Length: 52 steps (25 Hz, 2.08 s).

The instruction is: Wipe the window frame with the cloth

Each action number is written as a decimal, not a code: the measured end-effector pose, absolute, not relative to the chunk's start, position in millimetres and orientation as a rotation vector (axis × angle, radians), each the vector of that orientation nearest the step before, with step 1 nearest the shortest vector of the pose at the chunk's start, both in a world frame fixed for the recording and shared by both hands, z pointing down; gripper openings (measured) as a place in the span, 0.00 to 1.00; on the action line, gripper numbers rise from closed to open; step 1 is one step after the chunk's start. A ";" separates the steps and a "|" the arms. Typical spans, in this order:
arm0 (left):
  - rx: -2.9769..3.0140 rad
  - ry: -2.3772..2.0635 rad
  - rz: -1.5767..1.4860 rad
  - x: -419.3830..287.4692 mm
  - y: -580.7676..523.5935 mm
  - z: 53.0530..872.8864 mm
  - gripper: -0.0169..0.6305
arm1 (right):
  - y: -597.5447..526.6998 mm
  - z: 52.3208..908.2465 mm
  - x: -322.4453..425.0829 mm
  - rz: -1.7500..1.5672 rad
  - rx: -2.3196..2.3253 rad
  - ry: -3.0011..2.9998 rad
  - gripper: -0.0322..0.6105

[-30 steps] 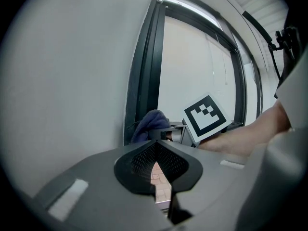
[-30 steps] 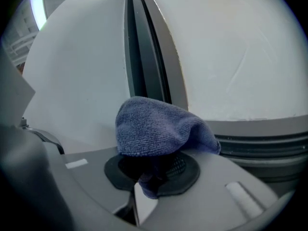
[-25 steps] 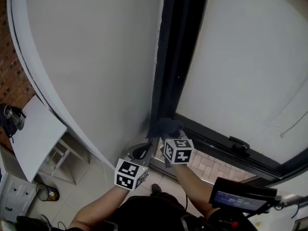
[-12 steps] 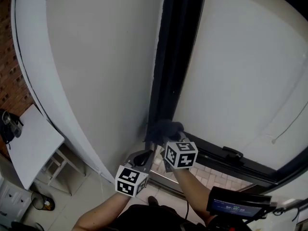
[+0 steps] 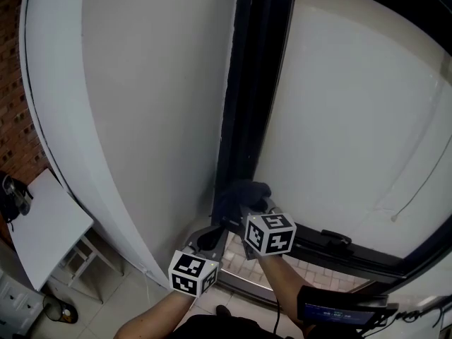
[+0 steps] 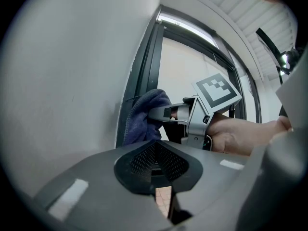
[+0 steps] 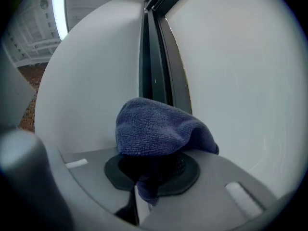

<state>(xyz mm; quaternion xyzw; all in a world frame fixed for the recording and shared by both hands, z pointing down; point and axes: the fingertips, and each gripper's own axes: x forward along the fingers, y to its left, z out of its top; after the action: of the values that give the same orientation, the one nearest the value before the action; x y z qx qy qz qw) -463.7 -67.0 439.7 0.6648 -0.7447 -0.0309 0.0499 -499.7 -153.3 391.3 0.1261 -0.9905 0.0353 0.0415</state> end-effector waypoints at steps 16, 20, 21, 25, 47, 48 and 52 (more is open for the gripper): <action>2.021 -2.361 -0.021 -472.1 -83.1 385.1 0.02 | -152.0 305.7 -497.3 -0.073 0.359 -3.119 0.13; 2.057 -2.382 -0.039 -472.0 -87.0 358.3 0.02 | -151.9 291.2 -496.9 -0.089 0.347 -3.138 0.13; 2.061 -2.390 -0.049 -473.0 -86.7 352.2 0.02 | -151.7 287.7 -497.2 -0.094 0.346 -3.144 0.13; 2.080 -2.409 -0.068 -473.6 -86.9 333.4 0.02 | -151.4 270.4 -496.8 -0.117 0.339 -3.169 0.13; 2.203 -2.496 -0.123 -466.9 -89.4 236.6 0.02 | -148.5 158.0 -492.9 -0.348 0.320 -3.287 0.13; 2.210 -2.503 -0.123 -466.5 -88.8 231.2 0.02 | -148.2 152.7 -492.9 -0.362 0.322 -3.290 0.13; 2.220 -2.531 -0.175 -467.6 -89.4 206.5 0.02 | -147.2 131.9 -493.1 -0.401 0.323 -3.307 0.13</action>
<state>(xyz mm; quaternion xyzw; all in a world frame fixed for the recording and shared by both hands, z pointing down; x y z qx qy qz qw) -467.6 -89.4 206.5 0.6542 -0.7458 -0.0516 -0.1144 -493.1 -147.2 131.9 0.0961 -0.9829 -0.1193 -0.1025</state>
